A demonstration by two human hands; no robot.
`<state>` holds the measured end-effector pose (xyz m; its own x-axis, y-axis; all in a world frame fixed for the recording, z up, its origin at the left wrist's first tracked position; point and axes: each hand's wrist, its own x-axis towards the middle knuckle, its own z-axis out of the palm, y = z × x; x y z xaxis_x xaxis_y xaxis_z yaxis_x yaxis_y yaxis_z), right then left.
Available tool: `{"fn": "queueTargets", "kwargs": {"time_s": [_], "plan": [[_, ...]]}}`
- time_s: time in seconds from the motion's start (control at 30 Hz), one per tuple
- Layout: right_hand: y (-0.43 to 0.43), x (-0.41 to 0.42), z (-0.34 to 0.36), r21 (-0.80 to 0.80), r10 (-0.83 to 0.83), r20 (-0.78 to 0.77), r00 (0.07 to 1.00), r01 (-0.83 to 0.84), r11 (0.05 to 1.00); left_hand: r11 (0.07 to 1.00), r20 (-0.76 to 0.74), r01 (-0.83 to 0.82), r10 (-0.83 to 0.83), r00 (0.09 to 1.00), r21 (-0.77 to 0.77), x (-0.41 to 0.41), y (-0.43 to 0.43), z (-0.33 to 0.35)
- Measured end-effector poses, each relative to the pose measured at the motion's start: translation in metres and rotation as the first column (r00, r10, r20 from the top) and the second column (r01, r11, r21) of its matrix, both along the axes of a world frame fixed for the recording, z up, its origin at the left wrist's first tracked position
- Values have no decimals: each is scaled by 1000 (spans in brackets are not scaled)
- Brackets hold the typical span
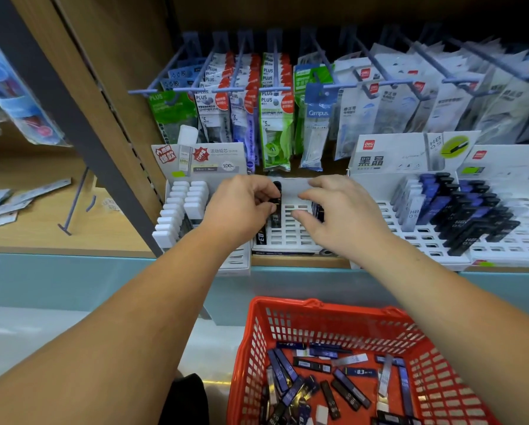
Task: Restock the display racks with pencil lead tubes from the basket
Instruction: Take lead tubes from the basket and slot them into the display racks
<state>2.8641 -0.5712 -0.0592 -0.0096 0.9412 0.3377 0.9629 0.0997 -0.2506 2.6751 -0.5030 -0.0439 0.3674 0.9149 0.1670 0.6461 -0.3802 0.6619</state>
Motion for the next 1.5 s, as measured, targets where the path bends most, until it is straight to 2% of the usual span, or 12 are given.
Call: {"fn": "queueTargets", "kwargs": {"time_s": [0.13, 0.27, 0.57, 0.67, 0.77, 0.87, 0.97, 1.03, 1.2, 1.3, 1.4, 1.5], "plan": [[-10, 13, -1, -81, -35, 28, 999, 37, 996, 1000, -94, -18, 20, 995, 21, 2, -4, 2], [-20, 21, 1, -176, -39, -6, 999, 38, 984, 983, -242, 44, 0, 970, 176, 8, -6, 2], [-64, 23, 23, -106, -4, -106, 994, -8, 994, 913, -421, 119, 62, 905, 390, 12, -24, -4], [-96, 24, 25, -131, 6, -166, 986, -29, 991, 888, -383, 125, 61, 922, 443, 10, -42, 1], [-133, 27, 22, -234, -2, -195, 981, -45, 971, 875, -294, 185, -51, 954, 448, 10, -77, 2], [-164, 28, 4, -448, 34, -48, 998, -52, 893, 896, -303, 305, -207, 930, 322, 15, -117, -22], [-172, 31, -31, -722, 154, 156, 976, 6, 692, 922, -416, 386, -343, 842, 20, 20, -147, -70], [-171, 38, -70, -801, 106, 140, 985, 49, 597, 926, -423, 333, -379, 823, -180, 22, -163, -111], [-201, 52, -180, -859, -307, -116, 945, 60, 508, 840, -391, 177, -412, 823, -513, 13, -202, -218], [-231, 64, -243, -932, -336, -106, 936, 25, 361, 756, -429, 181, -531, 730, -629, 3, -210, -266], [-249, 74, -282, -967, -236, -10, 972, 51, 250, 695, -450, 204, -632, 631, -689, -12, -210, -301], [-260, 73, -300, -959, -140, 84, 987, 118, 257, 707, -546, 220, -674, 497, -672, -24, -212, -320]]}}
